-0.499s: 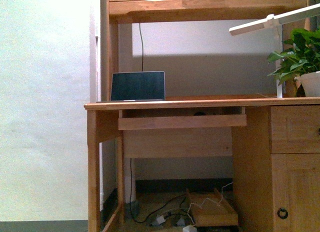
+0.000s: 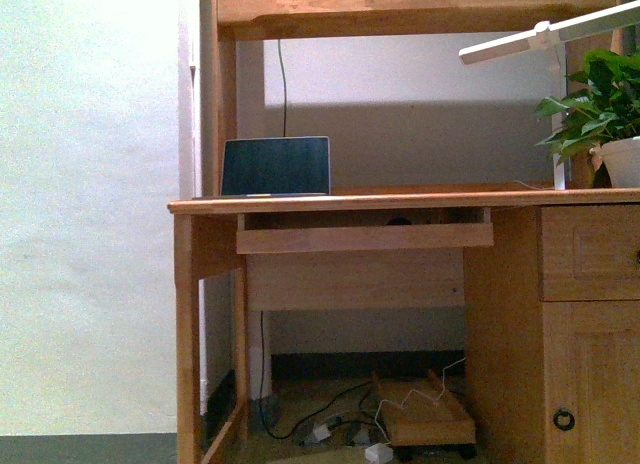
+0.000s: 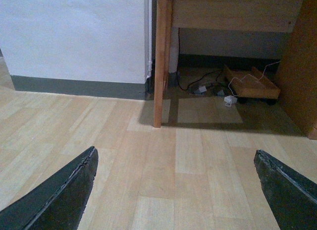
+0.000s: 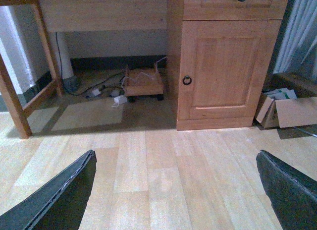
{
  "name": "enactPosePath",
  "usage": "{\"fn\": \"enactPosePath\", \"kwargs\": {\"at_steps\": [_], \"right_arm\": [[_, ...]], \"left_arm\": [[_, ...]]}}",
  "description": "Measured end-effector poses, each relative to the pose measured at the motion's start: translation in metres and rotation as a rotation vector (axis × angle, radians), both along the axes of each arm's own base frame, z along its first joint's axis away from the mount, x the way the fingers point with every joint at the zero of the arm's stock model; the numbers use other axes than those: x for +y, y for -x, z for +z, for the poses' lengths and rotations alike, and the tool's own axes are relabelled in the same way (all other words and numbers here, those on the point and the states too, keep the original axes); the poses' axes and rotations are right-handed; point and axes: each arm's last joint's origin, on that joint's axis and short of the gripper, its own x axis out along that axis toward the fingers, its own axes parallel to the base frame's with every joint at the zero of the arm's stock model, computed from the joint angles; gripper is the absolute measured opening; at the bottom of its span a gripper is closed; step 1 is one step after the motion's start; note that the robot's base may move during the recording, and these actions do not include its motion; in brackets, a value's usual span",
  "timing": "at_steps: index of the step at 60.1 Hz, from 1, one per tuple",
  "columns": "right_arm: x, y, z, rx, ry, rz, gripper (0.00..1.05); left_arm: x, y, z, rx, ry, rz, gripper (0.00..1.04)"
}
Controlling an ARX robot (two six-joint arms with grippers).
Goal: Place mouse
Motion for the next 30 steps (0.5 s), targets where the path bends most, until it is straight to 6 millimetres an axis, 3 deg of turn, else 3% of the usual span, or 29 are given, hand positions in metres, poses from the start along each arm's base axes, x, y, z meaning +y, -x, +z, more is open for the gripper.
{"fn": "enactPosePath", "kwargs": {"at_steps": [30], "right_arm": [[0.0, 0.0, 0.0, 0.0, 0.0, 0.0, 0.97]], "left_arm": [[0.0, 0.0, 0.0, 0.0, 0.0, 0.0, 0.97]]}}
